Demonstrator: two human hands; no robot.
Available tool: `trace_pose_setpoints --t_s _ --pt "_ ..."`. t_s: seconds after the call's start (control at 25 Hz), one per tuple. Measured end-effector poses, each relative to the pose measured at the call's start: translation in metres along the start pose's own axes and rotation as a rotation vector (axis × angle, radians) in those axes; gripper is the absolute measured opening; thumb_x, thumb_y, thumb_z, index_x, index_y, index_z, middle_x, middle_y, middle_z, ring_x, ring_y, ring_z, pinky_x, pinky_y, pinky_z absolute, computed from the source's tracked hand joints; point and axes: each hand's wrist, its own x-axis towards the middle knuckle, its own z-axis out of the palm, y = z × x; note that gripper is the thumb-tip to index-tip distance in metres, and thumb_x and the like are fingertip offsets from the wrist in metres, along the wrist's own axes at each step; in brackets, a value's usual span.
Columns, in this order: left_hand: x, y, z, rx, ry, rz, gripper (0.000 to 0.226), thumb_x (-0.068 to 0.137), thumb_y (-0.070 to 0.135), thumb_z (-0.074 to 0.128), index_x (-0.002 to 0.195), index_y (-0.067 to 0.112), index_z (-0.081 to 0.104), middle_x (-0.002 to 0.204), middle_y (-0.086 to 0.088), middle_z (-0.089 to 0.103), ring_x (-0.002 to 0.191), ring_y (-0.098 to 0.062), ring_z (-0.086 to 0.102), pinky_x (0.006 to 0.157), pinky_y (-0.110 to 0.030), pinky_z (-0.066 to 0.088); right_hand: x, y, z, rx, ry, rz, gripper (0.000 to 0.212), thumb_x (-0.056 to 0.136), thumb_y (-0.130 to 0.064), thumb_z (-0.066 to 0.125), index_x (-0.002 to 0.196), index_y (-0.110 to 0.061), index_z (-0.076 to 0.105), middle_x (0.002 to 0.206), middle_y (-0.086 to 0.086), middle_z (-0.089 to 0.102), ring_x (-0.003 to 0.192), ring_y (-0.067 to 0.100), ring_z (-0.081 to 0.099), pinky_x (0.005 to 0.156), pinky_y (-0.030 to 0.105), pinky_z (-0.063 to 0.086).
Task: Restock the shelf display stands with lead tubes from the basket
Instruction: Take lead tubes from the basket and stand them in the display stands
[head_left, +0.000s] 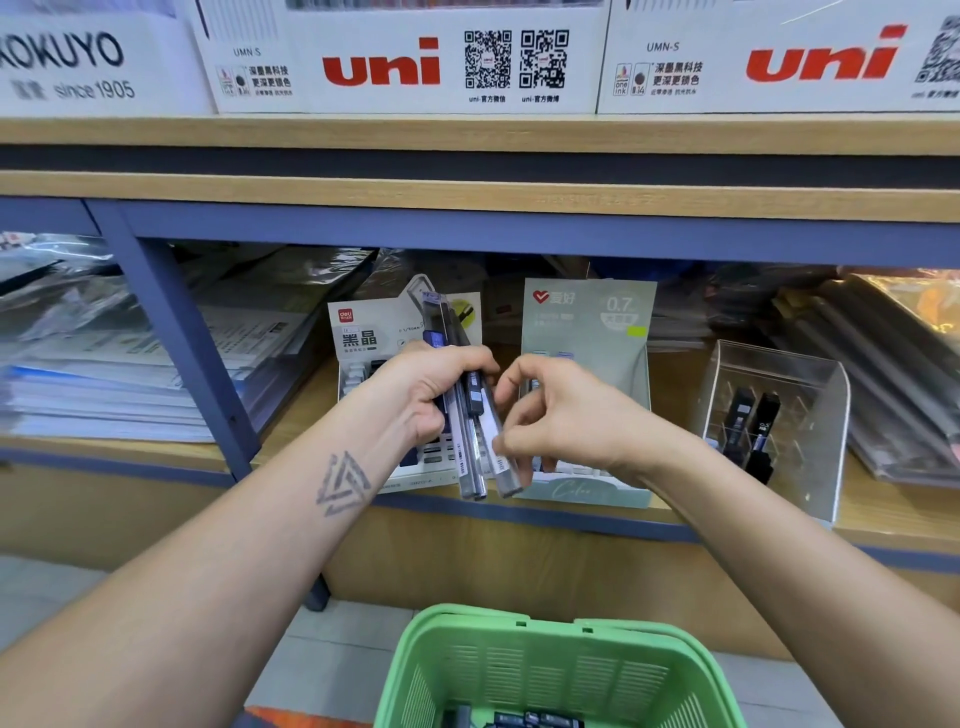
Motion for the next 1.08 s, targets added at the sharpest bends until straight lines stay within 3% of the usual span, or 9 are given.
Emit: trace_pose_setpoints --t_s 0.2,0.44,0.56,0.64,0.72,0.8,0.92,1.08 --pt "-0.007 0.002 -0.005 -0.006 0.006 0.014 0.044 0.079 0.005 0.08 0.119 -0.002 0.063 0.079 -0.017 0.068 0.064 -0.029 0.07 0.058 -0.045 0.062 -0.001 -0.003 -0.011 0.096 0.062 0.057 0.035 0.08 0.009 0.06 0.111 -0.008 0.058 0.063 0.011 0.063 0.051 0.017 0.051 0.049 0.028 0.042" --pt "-0.013 0.005 -0.009 0.019 0.01 0.049 0.028 0.08 0.016 0.082 0.098 0.0 0.067 0.068 -0.014 0.069 0.055 -0.023 0.066 0.042 -0.026 0.053 -0.008 -0.002 -0.033 0.147 -0.053 0.126 0.039 0.084 0.011 0.066 0.12 -0.004 0.06 0.08 0.021 0.072 0.059 0.022 0.065 0.056 0.029 0.056" --pt "-0.012 0.008 -0.012 -0.026 -0.008 0.043 0.018 0.083 0.013 0.079 0.092 0.002 0.068 0.066 -0.01 0.066 0.051 -0.018 0.064 0.04 -0.022 0.048 -0.012 0.001 -0.038 0.175 -0.11 0.148 0.068 0.084 0.013 0.068 0.143 -0.007 0.043 0.086 0.024 0.073 0.064 0.028 0.07 0.061 0.031 0.059" --pt "-0.014 0.008 -0.009 -0.008 -0.053 0.042 0.013 0.084 0.005 0.076 0.093 0.0 0.067 0.068 -0.011 0.065 0.051 -0.017 0.062 0.039 -0.02 0.046 -0.016 0.004 -0.04 0.221 -0.153 0.134 0.096 0.083 0.016 0.069 0.158 -0.024 0.023 0.087 0.023 0.071 0.068 0.03 0.071 0.066 0.034 0.06" --pt "-0.017 0.007 -0.003 0.004 -0.092 0.037 0.009 0.084 0.0 0.074 0.09 -0.002 0.067 0.073 -0.014 0.067 0.052 -0.017 0.062 0.039 -0.02 0.046 -0.018 0.005 -0.042 0.252 -0.181 0.113 0.109 0.083 0.017 0.07 0.16 -0.036 0.013 0.088 0.022 0.07 0.07 0.031 0.071 0.067 0.036 0.061" --pt "-0.02 0.007 0.004 -0.01 -0.111 0.044 0.008 0.083 -0.003 0.073 0.09 -0.003 0.068 0.076 -0.017 0.068 0.053 -0.016 0.061 0.039 -0.019 0.046 -0.019 0.006 -0.044 0.246 -0.184 0.097 0.106 0.082 0.016 0.071 0.158 -0.037 0.02 0.086 0.021 0.069 0.071 0.032 0.071 0.068 0.037 0.061" --pt "-0.023 0.005 0.014 -0.039 -0.14 0.055 0.017 0.082 -0.005 0.073 0.097 -0.003 0.066 0.076 -0.017 0.065 0.052 -0.017 0.06 0.039 -0.019 0.045 -0.017 0.007 -0.045 0.276 -0.063 0.045 0.071 0.082 0.016 0.07 0.14 -0.017 0.045 0.083 0.018 0.069 0.071 0.033 0.071 0.065 0.037 0.06" --pt "-0.022 0.006 0.022 -0.048 -0.162 0.026 0.011 0.086 -0.006 0.068 0.079 0.001 0.064 0.073 -0.016 0.066 0.052 -0.017 0.06 0.038 -0.019 0.045 -0.016 0.009 -0.057 0.306 0.2 -0.009 0.04 0.085 0.009 0.068 0.119 -0.005 0.053 0.085 0.022 0.074 0.071 0.034 0.071 0.059 0.033 0.059"
